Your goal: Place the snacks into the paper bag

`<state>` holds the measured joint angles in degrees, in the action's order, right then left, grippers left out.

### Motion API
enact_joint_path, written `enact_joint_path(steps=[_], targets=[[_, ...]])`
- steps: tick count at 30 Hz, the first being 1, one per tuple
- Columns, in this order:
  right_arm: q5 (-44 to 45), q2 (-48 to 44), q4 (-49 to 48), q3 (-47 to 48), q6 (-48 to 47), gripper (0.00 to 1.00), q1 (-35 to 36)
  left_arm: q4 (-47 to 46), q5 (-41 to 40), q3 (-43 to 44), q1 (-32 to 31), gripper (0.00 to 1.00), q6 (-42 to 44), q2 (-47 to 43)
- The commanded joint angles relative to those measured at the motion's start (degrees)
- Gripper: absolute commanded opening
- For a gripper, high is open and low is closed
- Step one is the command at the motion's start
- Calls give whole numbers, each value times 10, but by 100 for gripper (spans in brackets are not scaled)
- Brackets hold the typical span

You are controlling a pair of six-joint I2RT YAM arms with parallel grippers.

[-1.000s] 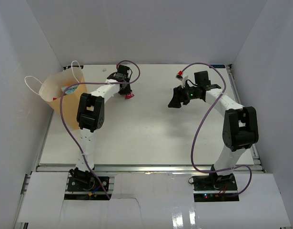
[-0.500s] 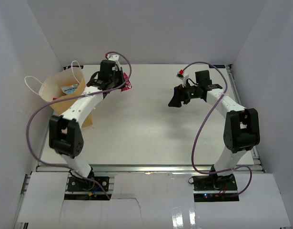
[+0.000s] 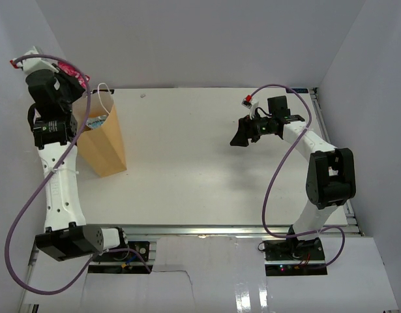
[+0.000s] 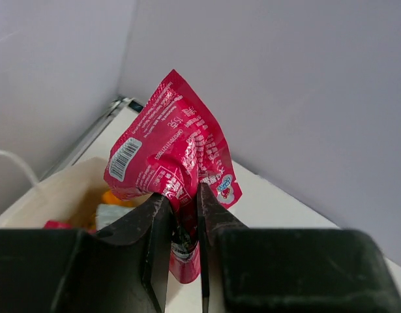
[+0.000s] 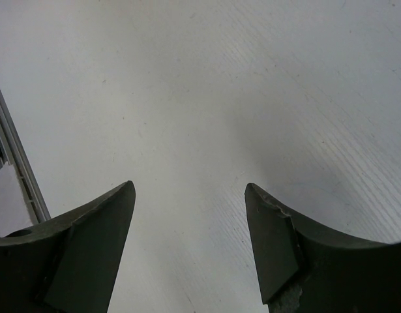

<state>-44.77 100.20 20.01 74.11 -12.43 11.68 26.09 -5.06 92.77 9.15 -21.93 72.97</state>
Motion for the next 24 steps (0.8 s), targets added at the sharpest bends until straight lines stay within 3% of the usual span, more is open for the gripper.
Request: enact_joint_path(steps=[1, 9, 12, 15, 16, 19, 24], targets=[[-19, -6, -5, 8, -1, 74, -3, 59, 21, 12, 73, 14, -68, 21], [-13, -21, -5, -5, -12, 74, -4, 95, 73, -2, 111, 17, -87, 84], [-11, -24, -5, -7, -14, 74, -8, 92, 78, -17, 111, 28, -89, 85], [-11, -22, -4, -6, -14, 74, -8, 93, 85, -17, 112, 52, -89, 87], [-12, -22, -4, -6, -14, 74, -8, 95, 86, -15, 111, 65, -89, 86], [-12, -22, -2, 1, -15, 74, -9, 96, 93, -5, 111, 84, -91, 80], [4, -39, 24, 33, -49, 75, -11, 65, 166, 21, 111, 97, -85, 57]])
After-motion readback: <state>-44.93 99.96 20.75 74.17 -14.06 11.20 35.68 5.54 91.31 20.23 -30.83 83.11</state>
